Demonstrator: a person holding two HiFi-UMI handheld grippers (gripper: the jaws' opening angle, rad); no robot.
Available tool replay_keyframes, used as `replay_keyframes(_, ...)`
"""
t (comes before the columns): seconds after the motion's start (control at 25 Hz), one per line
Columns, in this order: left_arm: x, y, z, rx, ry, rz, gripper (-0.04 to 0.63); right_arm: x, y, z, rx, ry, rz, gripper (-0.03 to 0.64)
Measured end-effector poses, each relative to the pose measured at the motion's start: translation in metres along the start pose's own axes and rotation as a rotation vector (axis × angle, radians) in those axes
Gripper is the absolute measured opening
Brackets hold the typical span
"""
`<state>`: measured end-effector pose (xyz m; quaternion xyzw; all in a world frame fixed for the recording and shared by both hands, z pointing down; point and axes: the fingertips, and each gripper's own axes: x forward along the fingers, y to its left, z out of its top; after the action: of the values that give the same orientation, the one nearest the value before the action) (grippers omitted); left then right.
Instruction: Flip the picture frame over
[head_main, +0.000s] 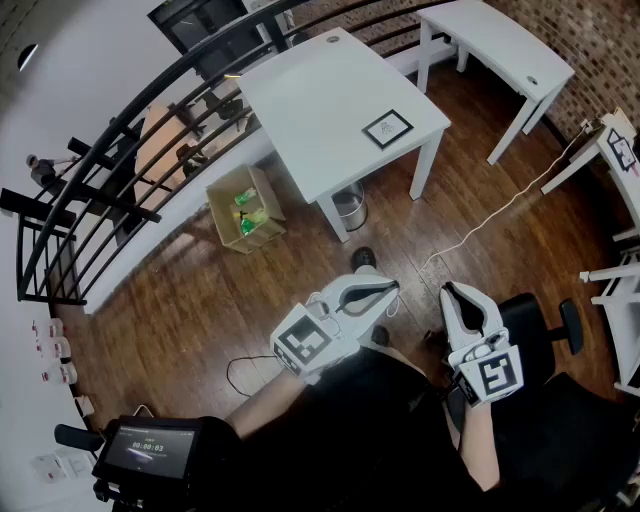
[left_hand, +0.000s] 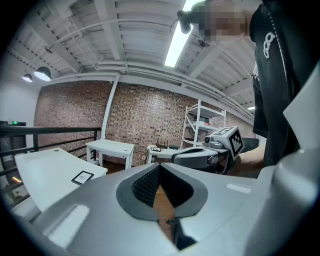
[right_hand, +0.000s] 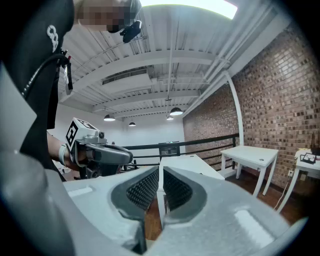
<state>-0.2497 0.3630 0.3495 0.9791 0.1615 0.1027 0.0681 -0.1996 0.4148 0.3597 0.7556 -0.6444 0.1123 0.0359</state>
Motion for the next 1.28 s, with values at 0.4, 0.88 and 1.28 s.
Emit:
replay_keyframes(0.4,0.044,0.104,-0.008,-0.091,-0.004,0.021,0.014,0.082,-0.049,0.009,-0.028,0.018,0.024,0.008)
replay_keyframes(0.88,0.098,0.258,0.029,-0.137,-0.044,0.041,0.014,0.239,-0.134,0.056,-0.098,0.112,0.074,0.011)
replay_keyframes(1.28,0.1,0.312,0.031,-0.147,-0.065,0.12,0.014,0.289,-0.149,0.056,-0.114,0.189,0.137,0.011)
